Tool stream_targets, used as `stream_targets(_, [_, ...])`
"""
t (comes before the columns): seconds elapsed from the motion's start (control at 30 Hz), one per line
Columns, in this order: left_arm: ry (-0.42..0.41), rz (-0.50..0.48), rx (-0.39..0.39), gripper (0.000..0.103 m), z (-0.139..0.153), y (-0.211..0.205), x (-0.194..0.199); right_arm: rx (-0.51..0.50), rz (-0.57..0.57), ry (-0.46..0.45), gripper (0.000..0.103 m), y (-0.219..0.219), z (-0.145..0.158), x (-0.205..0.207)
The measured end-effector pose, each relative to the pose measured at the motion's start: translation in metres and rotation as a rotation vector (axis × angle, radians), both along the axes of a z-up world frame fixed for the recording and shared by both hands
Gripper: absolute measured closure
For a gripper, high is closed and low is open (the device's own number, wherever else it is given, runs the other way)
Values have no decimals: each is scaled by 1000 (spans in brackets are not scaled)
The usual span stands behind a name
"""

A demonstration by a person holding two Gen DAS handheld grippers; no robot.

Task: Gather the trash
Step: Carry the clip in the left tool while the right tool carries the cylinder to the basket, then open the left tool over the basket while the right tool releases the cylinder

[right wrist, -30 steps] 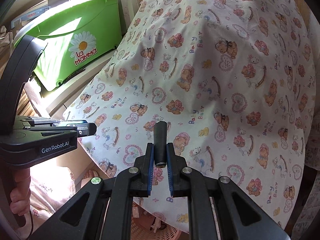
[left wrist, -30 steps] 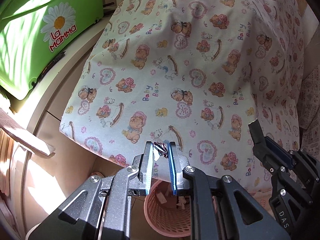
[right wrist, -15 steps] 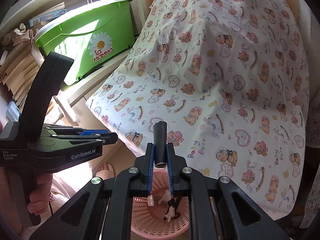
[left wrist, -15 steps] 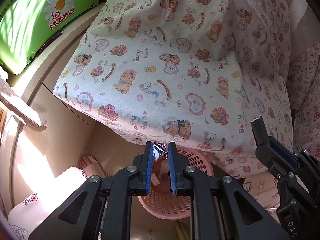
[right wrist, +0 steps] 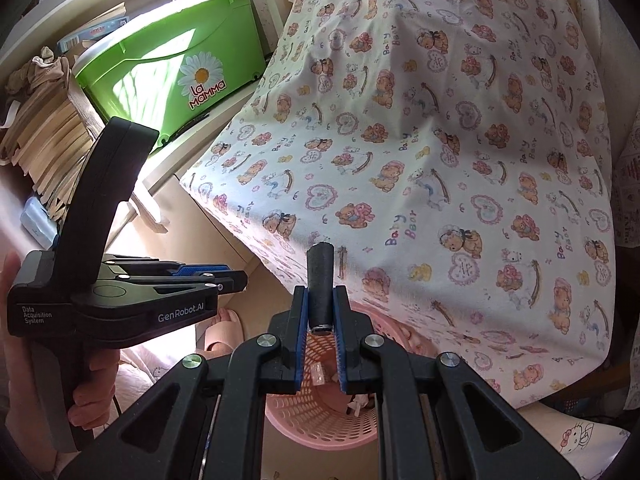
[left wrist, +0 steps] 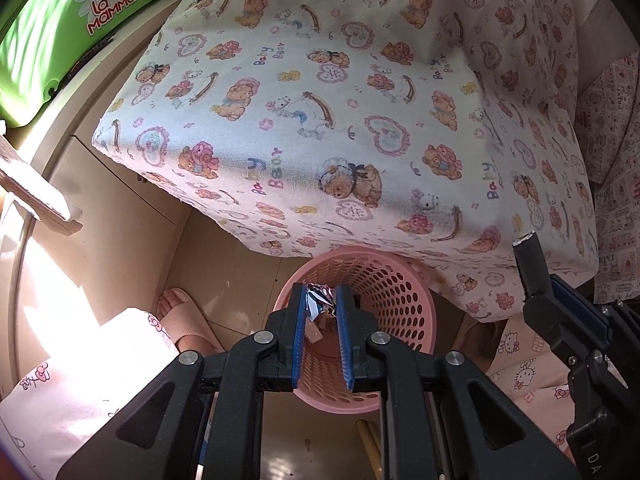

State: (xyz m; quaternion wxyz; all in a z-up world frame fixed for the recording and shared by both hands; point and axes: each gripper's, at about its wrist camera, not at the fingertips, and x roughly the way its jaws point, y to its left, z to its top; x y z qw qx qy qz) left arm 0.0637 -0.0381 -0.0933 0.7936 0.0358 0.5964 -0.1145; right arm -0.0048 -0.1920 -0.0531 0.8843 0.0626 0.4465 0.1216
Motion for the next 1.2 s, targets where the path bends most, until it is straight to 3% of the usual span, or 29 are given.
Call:
stream_targets(0.17, [79, -11, -26, 89, -18, 1, 1, -4, -9, 48, 90, -2, -14, 5])
stream_targets(0.43, [94, -22, 64, 89, -43, -9, 0, -28, -13, 150, 90, 6, -51, 11])
stream_targets(0.73, [265, 8, 30, 89, -92, -7, 4, -65, -74, 277, 90, 9, -103, 21])
stream_targets(0.93, [345, 26, 49, 89, -126, -15, 3, -66, -93, 360, 90, 7, -137, 25])
stream_targets(1.2, [371, 30, 96, 89, -147, -12, 9, -62, -83, 417, 90, 4, -166, 27])
